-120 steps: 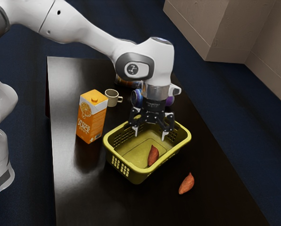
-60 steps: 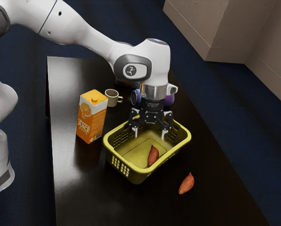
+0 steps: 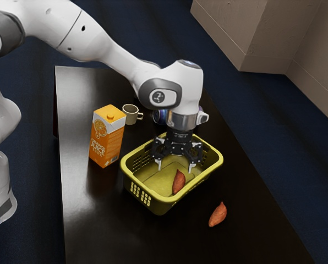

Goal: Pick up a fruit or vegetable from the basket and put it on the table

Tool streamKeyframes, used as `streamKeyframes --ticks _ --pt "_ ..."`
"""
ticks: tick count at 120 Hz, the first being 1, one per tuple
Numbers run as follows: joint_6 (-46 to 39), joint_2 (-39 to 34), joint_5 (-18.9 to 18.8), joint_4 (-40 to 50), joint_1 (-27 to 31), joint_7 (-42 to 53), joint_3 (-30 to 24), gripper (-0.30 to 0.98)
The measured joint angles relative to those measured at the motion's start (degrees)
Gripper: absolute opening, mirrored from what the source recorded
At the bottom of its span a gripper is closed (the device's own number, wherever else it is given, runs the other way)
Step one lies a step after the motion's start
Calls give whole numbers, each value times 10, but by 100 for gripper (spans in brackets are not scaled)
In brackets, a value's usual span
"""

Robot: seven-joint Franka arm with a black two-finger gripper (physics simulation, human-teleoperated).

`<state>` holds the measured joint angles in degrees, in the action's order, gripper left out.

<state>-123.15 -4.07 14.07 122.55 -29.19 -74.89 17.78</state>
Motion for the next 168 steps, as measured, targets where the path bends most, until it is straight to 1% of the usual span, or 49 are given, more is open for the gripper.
streamKeyframes --ticks 86,130,148,168 --pt "-23 25 2 0 -2 -3 0 67" --pt "-25 34 2 -1 -1 -3 -1 37" --pt "-24 35 2 -1 0 -3 -1 23" --pt "-26 40 2 0 2 -4 -3 18"
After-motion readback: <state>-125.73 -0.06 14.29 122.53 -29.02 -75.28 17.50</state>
